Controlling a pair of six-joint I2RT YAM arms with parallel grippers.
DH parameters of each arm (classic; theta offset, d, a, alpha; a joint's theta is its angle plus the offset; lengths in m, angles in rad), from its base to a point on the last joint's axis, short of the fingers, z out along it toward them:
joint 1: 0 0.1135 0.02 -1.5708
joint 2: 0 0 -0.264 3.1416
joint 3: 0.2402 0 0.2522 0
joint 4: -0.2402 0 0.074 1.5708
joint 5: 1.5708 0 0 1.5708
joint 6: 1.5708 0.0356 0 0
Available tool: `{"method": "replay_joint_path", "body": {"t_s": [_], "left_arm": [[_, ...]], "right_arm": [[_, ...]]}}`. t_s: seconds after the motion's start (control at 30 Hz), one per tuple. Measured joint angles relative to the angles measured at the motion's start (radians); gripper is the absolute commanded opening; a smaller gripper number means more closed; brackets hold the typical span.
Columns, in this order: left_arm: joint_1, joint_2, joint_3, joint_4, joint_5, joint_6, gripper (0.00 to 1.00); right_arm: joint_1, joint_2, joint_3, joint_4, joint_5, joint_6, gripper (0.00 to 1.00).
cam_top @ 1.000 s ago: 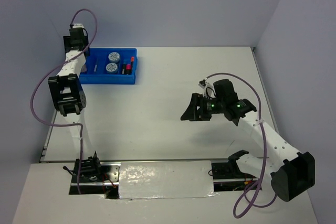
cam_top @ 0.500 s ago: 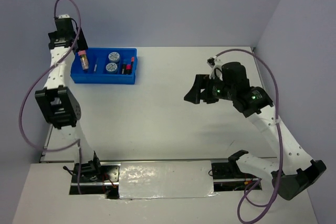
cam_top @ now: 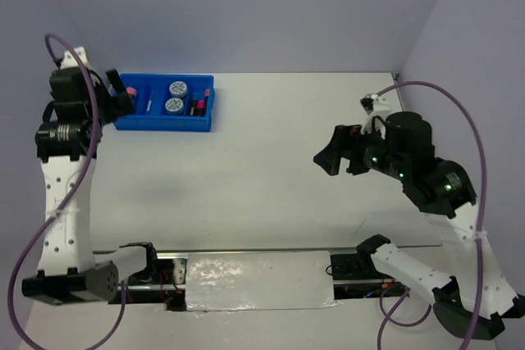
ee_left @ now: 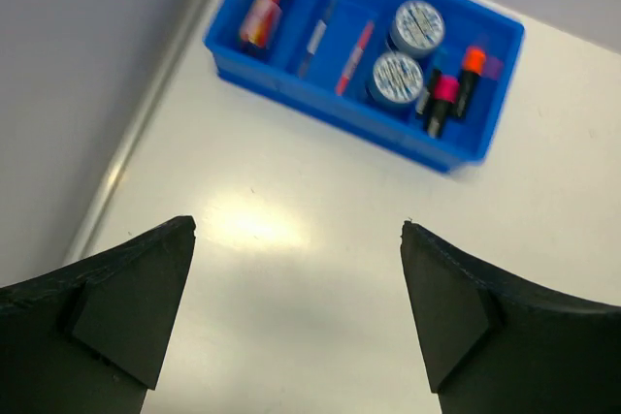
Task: Sort the stationery into containers
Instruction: Reset both arms
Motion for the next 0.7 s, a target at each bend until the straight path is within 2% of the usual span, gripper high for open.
{"method": "replay_joint_path", "body": {"t_s": [0.03,0.2,0.4,0.53,0.7], "left_arm": [[-0.021,-0.041,-0.042,-0.041,0.004,-0.015,0.99],[-0.148,-0.330,-0.301,-0.097,0.028,-0.081,0.99],[-0.282,-0.568,-0.466,-0.222,-0.011,-0.173,0.99],[-0.329,-0.663,-0.482,-0.312,-0.016,-0.204,0.99],[-0.342,-0.743,-0.357,-0.420,-0.041,-0.205,0.99]], "right_arm": [[0.000,-0.006,0.040,-0.027,0.025,-0.006,0.99],[0.000,-0.047,0.242,-0.130,0.200,-0.034,1.00],[0.000,-0.119,0.366,-0.275,0.362,-0.036,1.00],[0.000,-0.153,0.392,-0.318,0.404,-0.031,1.00],[0.000,-0.207,0.383,-0.339,0.397,-0.029,1.00]]}}
